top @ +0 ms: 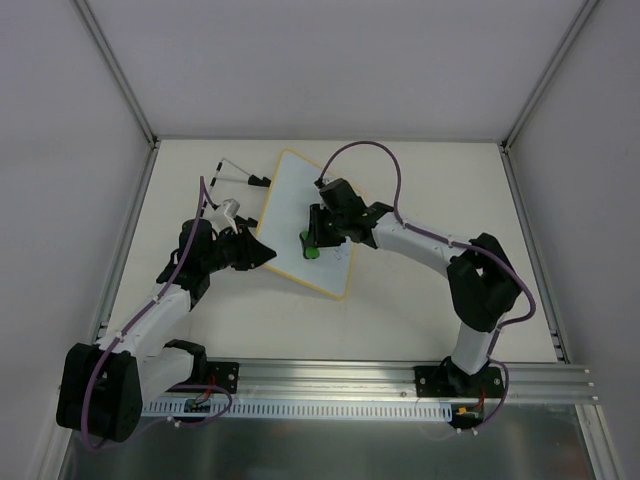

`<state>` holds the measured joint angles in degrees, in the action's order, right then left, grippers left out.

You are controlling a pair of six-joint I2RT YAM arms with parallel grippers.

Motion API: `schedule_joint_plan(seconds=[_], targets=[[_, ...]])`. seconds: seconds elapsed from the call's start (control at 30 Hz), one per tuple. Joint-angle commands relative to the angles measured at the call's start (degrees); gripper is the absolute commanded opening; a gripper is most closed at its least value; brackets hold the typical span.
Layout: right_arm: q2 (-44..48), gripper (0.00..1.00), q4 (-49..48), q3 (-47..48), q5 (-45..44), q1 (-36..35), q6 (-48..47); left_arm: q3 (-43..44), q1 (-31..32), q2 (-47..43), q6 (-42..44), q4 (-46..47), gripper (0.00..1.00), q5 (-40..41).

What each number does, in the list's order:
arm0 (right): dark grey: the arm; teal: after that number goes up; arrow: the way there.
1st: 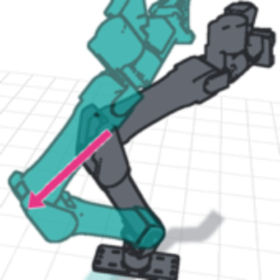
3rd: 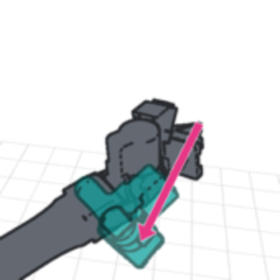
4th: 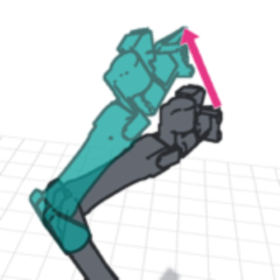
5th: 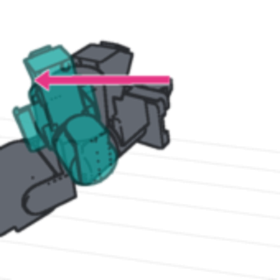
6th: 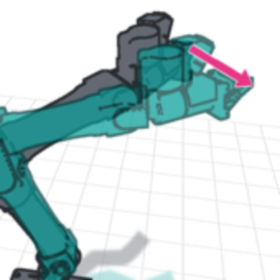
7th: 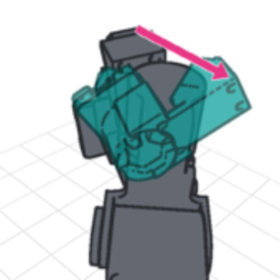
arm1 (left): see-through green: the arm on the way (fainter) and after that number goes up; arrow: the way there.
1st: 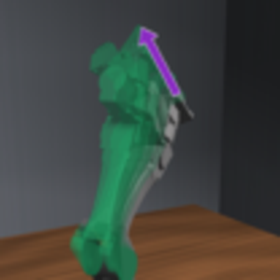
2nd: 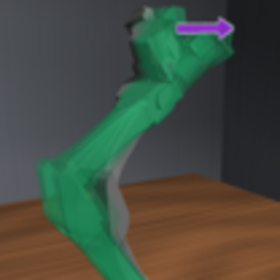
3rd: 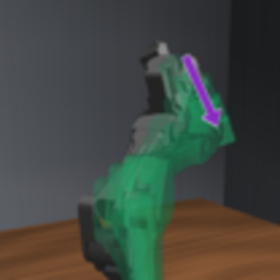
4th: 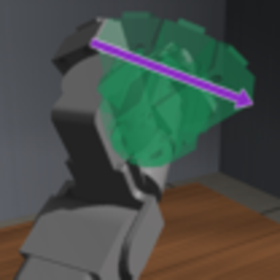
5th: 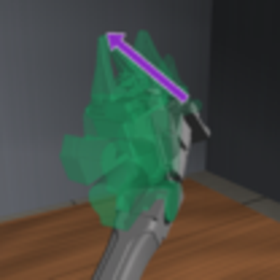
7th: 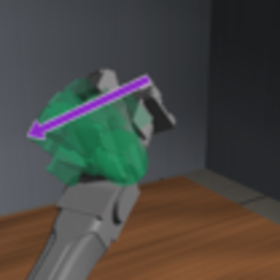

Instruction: Erase the whiteboard

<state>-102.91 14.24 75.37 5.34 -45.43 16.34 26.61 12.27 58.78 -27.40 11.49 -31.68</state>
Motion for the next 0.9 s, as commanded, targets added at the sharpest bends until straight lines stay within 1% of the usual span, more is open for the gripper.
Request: schedule_joint_plan(seconds=[0.0, 0.2, 0.3, 0.4, 0.5, 0.57, 0.7, 0.73, 0.87], targets=[[-3.9, 0.00, -1.8, 2.8, -0.1, 2.9, 1.2, 0.9, 0.8, -1.0, 7.2, 2.5, 0.00, -1.3], [-6.6, 0.00, -0.7, 1.1, -3.2, 10.4, 1.3, 0.8, 0.8, -1.6, 7.3, 2.2, 0.00, -1.5], [-8.4, 0.00, 0.2, 1.4, -3.2, 13.3, 1.2, 0.8, 0.8, -1.5, 7.3, 2.0, 0.00, -2.2], [-10.5, 0.00, 1.1, 3.0, -2.4, 14.4, 0.6, 0.5, 0.8, -1.5, 7.4, 2.0, 0.00, -2.6], [-12.3, 0.00, 2.3, 6.5, -0.2, 14.2, -0.3, 0.6, 0.9, -1.1, 7.7, 2.0, 0.00, -3.1], [-12.8, 0.00, 2.9, 9.7, 2.9, 13.7, -0.9, 0.8, 0.8, -0.8, 8.0, 1.9, 0.00, -3.7], [-14.2, 0.00, 6.1, 16.7, 5.5, 10.2, -3.2, 1.1, 0.8, -0.4, 8.4, 1.7, 0.00, -4.1], [-14.6, 0.00, 6.6, 18.0, 7.4, 9.6, -3.3, 1.2, 0.8, -0.2, 8.4, 1.7, 0.00, -4.3], [-16.0, 0.00, 6.6, 22.4, 10.8, 7.2, -3.2, 1.3, 0.8, 0.3, 8.6, 1.5, 0.00, -4.6]])
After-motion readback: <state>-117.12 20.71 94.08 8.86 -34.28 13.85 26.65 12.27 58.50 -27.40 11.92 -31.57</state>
